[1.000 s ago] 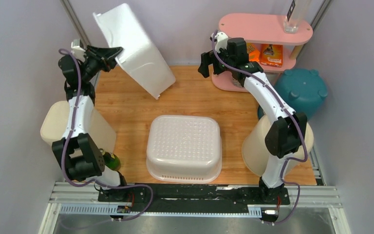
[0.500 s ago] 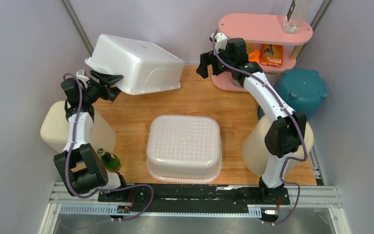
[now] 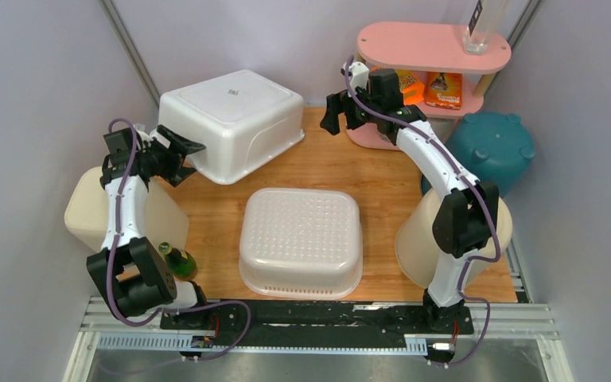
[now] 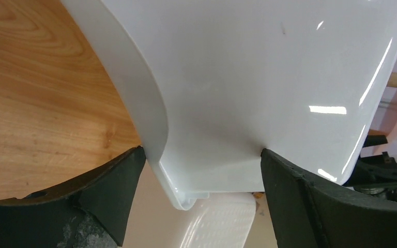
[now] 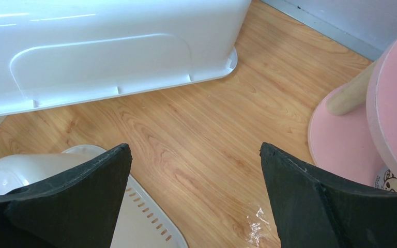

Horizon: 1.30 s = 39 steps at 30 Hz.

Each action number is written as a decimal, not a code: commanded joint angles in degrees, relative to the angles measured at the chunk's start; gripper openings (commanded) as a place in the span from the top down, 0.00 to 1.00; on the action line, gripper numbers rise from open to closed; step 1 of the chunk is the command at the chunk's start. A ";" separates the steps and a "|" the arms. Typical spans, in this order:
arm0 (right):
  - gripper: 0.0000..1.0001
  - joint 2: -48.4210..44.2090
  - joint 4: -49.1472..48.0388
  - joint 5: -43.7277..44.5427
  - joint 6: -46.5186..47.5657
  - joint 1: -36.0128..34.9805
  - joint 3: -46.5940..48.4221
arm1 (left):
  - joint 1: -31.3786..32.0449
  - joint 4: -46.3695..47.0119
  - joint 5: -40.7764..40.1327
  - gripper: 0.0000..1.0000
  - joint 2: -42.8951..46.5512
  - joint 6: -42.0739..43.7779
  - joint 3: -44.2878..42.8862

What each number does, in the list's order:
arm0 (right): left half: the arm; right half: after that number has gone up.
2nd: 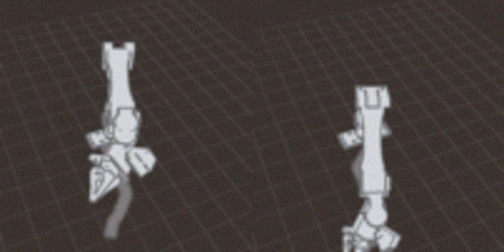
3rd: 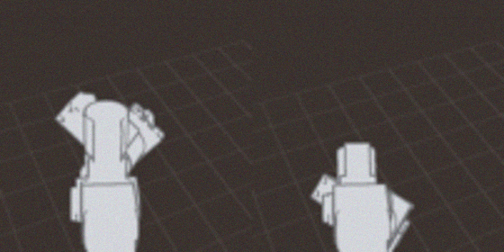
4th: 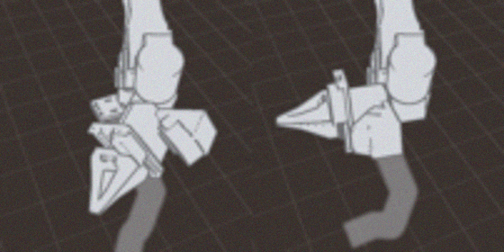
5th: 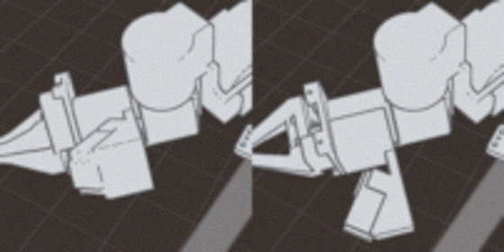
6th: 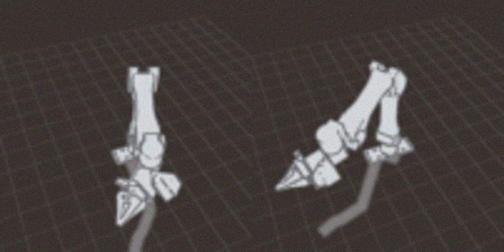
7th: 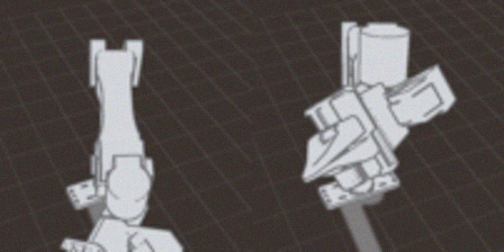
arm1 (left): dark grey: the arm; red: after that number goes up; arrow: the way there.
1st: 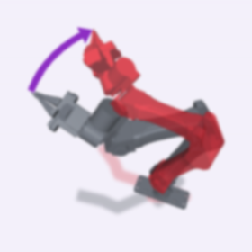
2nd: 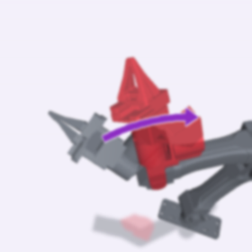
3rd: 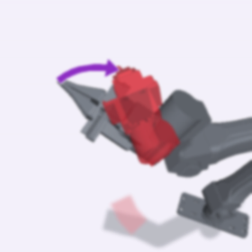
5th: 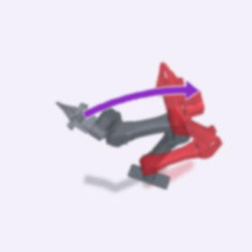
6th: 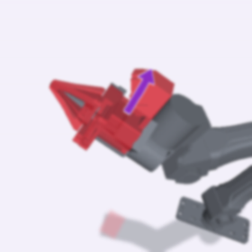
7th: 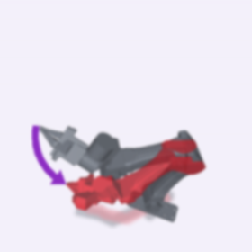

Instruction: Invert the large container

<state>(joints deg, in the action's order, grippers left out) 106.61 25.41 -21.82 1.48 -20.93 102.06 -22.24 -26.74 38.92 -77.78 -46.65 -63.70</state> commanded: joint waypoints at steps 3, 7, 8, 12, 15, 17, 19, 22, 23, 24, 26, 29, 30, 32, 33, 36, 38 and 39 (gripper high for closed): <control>0.02 -3.66 -2.75 -1.71 -1.17 0.21 -1.45 | 1.61 -4.25 0.43 0.03 0.57 8.48 -3.43; 0.02 -4.08 -2.77 -1.57 -1.12 0.20 -2.06 | 4.81 -6.26 1.63 0.10 1.55 11.25 -3.05; 0.02 -4.19 -2.81 -1.60 -1.18 0.19 -2.19 | 5.60 -6.90 1.92 0.10 1.74 11.64 -2.80; 0.02 -4.55 -2.92 -1.65 -1.18 0.20 -2.70 | 7.56 -7.25 3.38 0.14 2.95 13.50 -2.80; 0.02 -4.97 -2.94 -1.85 -2.61 0.25 -3.23 | 8.45 -5.74 3.74 0.13 2.47 13.50 -4.45; 0.01 -5.64 -2.87 -2.16 -2.10 0.23 -3.51 | 9.00 -5.32 3.21 0.11 1.79 14.31 -6.25; 0.00 -6.94 -2.43 -3.18 -0.32 0.22 -3.91 | 9.76 -5.44 2.83 0.09 1.31 16.05 -8.02; 0.00 -10.49 0.06 -4.41 4.40 0.16 -3.69 | 11.54 -7.83 1.09 0.08 0.57 21.83 -12.39; 0.00 -11.28 1.62 -3.00 5.31 0.16 -2.86 | 12.97 -8.83 0.38 0.08 0.33 23.79 -13.99; 0.00 -11.76 3.69 -1.15 5.98 0.13 -1.69 | 13.78 -11.13 -1.89 0.07 -0.32 28.46 -17.55; 0.00 -11.82 8.42 2.67 7.34 0.10 2.01 | 16.50 -13.81 -6.00 0.02 -1.03 35.46 -22.86; 0.00 -11.59 13.94 7.92 8.95 0.12 7.20 | 19.44 -15.41 -10.32 0.00 -1.74 41.89 -28.63; 0.00 -12.07 14.23 11.98 6.39 0.10 8.11 | 19.57 -15.39 -11.53 0.00 -1.93 42.98 -30.84; 0.00 -12.35 17.12 20.76 2.66 0.11 10.63 | 19.61 -15.32 -13.43 0.00 -2.12 44.25 -33.58; 0.00 -12.47 18.12 24.67 1.55 0.15 12.16 | 19.61 -15.13 -14.44 0.00 -2.12 45.35 -34.64; 0.00 -14.96 19.98 29.63 0.57 0.10 12.89 | 19.60 -14.04 -16.55 0.00 -1.60 47.62 -35.05; 0.00 -17.59 18.39 29.96 0.47 0.12 10.28 | 19.60 -14.29 -18.10 0.00 -1.90 49.14 -35.78; 0.00 -18.82 17.50 29.36 0.80 0.17 8.44 | 19.60 -15.22 -19.06 0.00 -2.30 49.87 -36.84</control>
<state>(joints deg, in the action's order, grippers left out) 93.71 42.11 0.80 4.19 -20.91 112.71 -2.42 -40.51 24.75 -79.77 -3.09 -97.69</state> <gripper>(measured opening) 0.998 0.997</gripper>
